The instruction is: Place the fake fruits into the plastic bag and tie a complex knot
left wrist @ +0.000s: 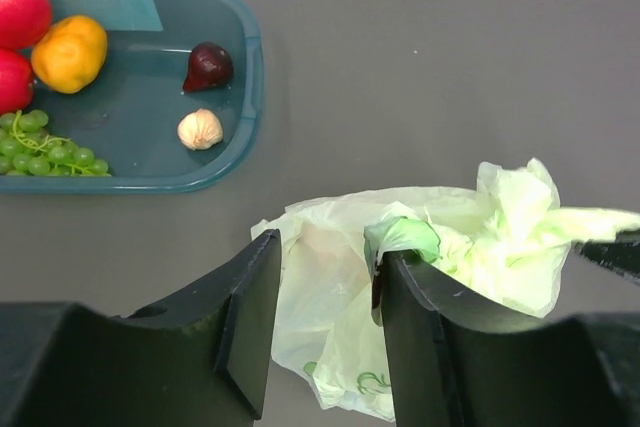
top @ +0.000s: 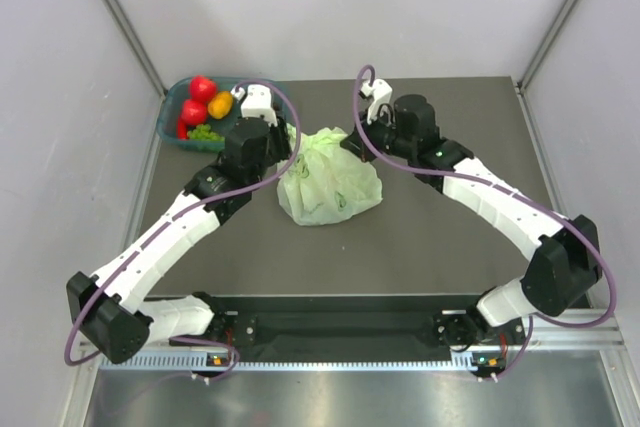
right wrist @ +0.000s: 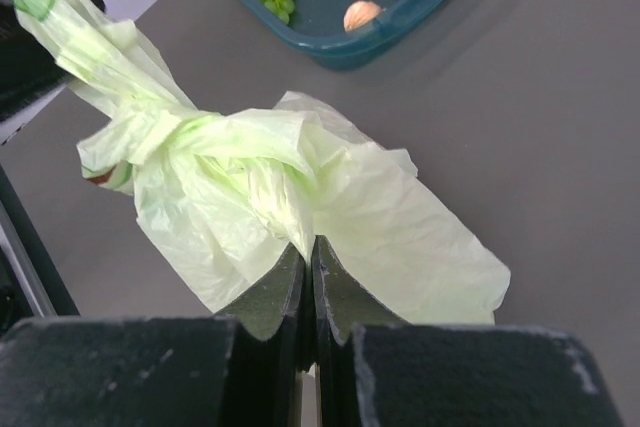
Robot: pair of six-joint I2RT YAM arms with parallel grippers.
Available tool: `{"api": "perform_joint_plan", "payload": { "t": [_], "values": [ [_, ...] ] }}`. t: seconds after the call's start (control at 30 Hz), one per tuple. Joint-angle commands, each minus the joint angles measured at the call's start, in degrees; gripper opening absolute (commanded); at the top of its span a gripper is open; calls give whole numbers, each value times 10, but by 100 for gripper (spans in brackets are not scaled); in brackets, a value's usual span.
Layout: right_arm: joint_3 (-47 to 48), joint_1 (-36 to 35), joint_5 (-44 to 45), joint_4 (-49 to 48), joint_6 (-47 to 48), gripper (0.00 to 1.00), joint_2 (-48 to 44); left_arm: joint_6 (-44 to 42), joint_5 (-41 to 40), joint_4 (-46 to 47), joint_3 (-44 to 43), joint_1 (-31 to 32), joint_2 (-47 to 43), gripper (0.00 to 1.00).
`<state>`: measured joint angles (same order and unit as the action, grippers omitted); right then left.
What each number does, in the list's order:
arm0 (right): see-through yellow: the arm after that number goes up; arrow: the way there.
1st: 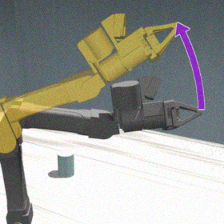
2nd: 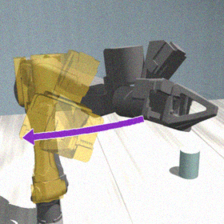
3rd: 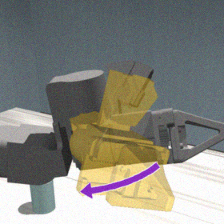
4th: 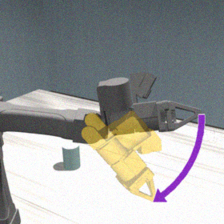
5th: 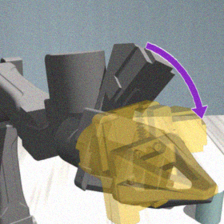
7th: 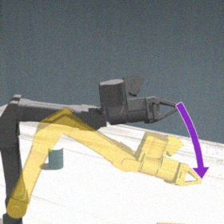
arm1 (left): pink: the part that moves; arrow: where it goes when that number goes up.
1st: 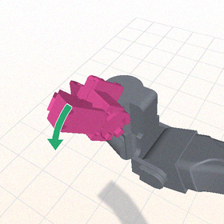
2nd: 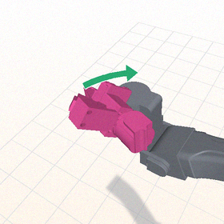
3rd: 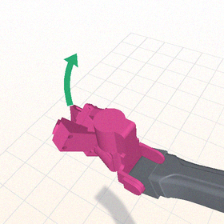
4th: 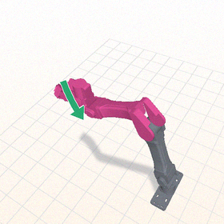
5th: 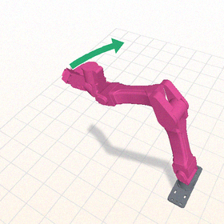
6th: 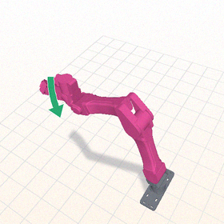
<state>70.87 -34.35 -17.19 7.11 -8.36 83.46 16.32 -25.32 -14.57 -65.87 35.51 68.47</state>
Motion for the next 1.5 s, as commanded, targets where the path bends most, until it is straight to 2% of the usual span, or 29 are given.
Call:
{"api": "perform_joint_plan", "payload": {
  "t": [0.0, 0.17, 0.37, 0.43, 0.57, 0.6, 0.63, 0.77, 0.9, 1.07, 1.23, 1.47],
  "values": [
    [45, 0, -7, -3, 16, 0, -13, -17, 19, 17, -22, -3, -5, 48],
    [52, 0, -13, 0, 19, 0, -13, -23, 54, 1, -42, -7, 27, 47],
    [58, 0, -23, 11, 26, 0, -8, -40, 97, 36, -51, -8, 47, 52],
    [60, 0, -17, 19, 25, 0, -7, -46, 111, 45, -57, -8, 56, 50],
    [66, 0, -14, 31, 28, 0, -5, -60, 133, 66, -62, -8, 63, 18],
    [68, 0, -13, 34, 30, 0, -5, -63, 135, 66, -64, -8, 68, 3],
    [70, 0, -11, 36, 30, 0, -5, -64, 130, 64, -67, -8, 70, 0],
    [74, 5, 16, 54, 19, 0, -11, -59, 94, 25, -81, -8, 80, 0],
    [88, 12, 135, 102, -15, 0, -15, -37, 32, -8, -81, -13, 88, 0],
    [65, 14, 288, 113, -66, 0, -22, -8, -44, -36, -76, -16, 98, 0],
    [30, 24, 351, 88, -78, 0, -28, 4, -68, -19, -42, -16, 79, 0],
    [11, 58, 371, 84, -75, 0, -25, 9, -78, -25, -37, -31, 90, 0]
  ]
}}
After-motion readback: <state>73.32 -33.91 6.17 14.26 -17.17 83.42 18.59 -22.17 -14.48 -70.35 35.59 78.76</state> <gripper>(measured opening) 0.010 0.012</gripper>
